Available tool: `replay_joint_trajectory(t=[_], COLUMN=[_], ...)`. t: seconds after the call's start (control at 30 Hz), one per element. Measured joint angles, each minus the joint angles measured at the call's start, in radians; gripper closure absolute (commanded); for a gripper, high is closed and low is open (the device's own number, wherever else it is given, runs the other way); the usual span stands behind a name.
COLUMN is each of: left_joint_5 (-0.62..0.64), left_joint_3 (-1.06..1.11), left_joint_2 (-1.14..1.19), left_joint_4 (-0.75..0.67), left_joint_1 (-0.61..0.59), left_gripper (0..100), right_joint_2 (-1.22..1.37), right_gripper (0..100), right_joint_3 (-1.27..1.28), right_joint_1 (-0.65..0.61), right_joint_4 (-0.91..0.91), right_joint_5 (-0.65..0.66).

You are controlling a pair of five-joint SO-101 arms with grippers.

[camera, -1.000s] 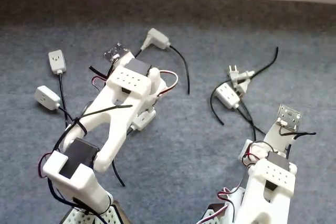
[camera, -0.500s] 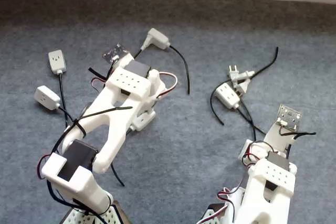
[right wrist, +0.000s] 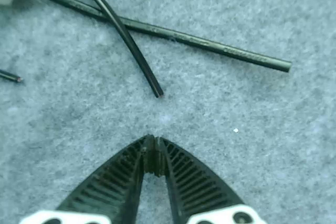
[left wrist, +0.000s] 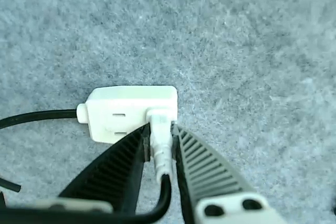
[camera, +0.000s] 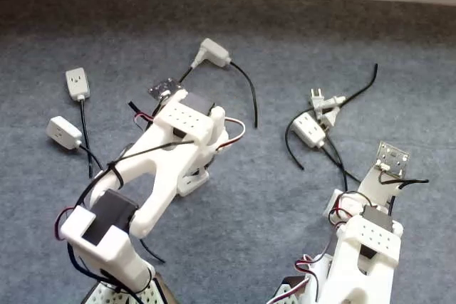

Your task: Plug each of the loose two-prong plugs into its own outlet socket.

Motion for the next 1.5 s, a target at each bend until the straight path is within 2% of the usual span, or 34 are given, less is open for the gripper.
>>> replay_joint_trajectory(t=[0.2,0.53,0.6,0.7,0.8,0.97,1.13,1.3,1.5], left_joint_5=[-0.144,-0.253,-0.307,-0.453,-0.531,-0.551,-0.555,-0.566,-0.723], left_joint_3=[0.137,0.157,0.155,0.137,0.095,-0.020,-0.192,-0.419,-0.583], left_joint_2=[-0.011,-0.012,-0.014,-0.014,-0.008,0.006,0.006,0.006,-0.046], left_joint_4=[-0.130,-0.149,-0.149,-0.143,-0.098,0.057,0.250,0.410,0.453], left_joint_1=[0.002,0.002,0.002,0.002,-0.002,-0.005,-0.003,-0.057,-0.201], left_gripper=[99,99,97,90,80,70,70,70,70], right_joint_2=[0.000,-0.002,-0.002,-0.002,-0.002,-0.002,-0.002,-0.002,-0.002], right_gripper=[99.1,99.1,99.1,99.1,99.1,99.1,99.1,99.1,99.1], right_joint_3=[0.000,0.020,0.020,0.020,0.020,0.020,0.020,0.020,0.020], right_joint_1=[0.000,0.000,0.000,0.000,0.000,0.000,0.000,0.000,0.000], right_joint_4=[0.000,0.000,-0.002,-0.002,-0.002,-0.002,-0.002,-0.002,-0.002], right_joint_5=[0.000,0.000,0.000,0.000,0.000,0.000,0.000,0.000,0.000])
